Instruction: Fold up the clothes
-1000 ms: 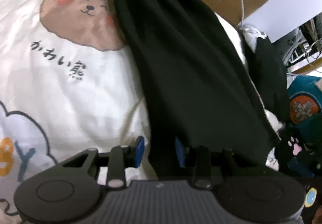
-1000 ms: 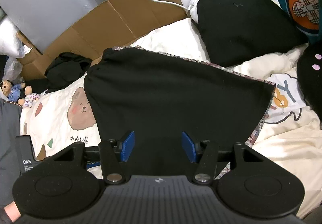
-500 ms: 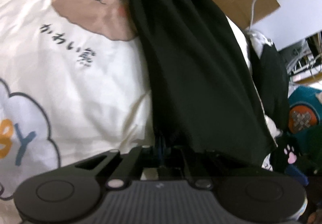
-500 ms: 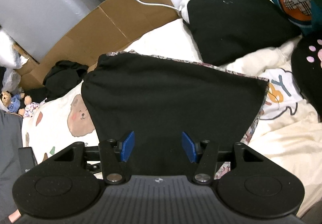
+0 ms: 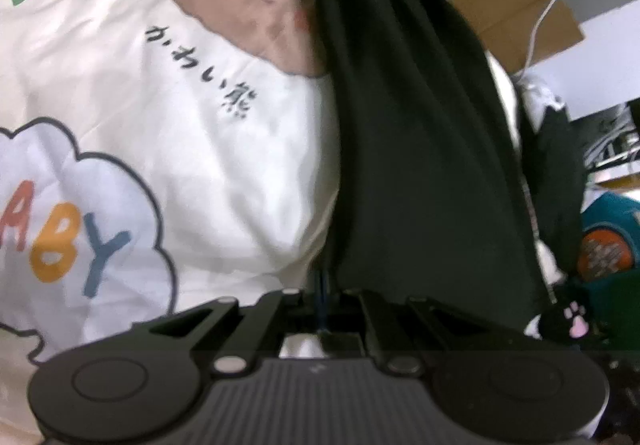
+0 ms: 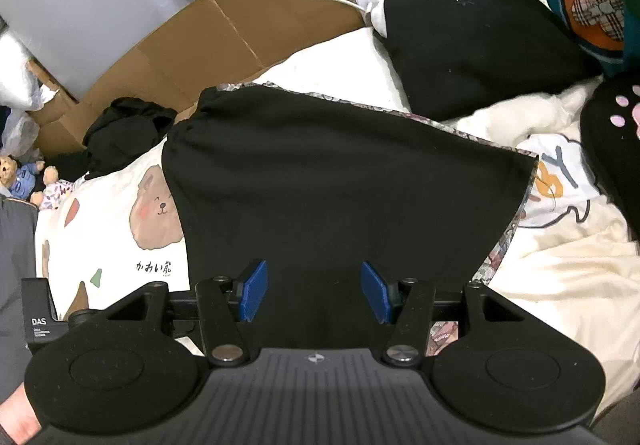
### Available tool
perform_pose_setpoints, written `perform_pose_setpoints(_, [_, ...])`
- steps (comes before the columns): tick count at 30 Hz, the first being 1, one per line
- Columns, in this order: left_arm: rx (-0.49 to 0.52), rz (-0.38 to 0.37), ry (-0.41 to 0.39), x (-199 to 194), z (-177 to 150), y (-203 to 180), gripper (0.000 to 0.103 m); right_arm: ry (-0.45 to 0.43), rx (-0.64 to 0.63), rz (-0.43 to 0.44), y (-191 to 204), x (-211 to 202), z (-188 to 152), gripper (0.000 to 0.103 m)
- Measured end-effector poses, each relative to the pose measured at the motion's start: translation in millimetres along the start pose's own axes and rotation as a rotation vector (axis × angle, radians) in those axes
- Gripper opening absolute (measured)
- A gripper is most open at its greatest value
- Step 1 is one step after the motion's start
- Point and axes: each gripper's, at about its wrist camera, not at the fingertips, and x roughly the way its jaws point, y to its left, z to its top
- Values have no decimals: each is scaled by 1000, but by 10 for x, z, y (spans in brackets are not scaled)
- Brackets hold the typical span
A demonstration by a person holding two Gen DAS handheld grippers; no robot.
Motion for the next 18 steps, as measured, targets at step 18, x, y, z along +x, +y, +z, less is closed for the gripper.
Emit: perform_pose_setpoints(18, [52,-50,-82,-10,-26,-6,38,17,30,-35,-235,78,40,60])
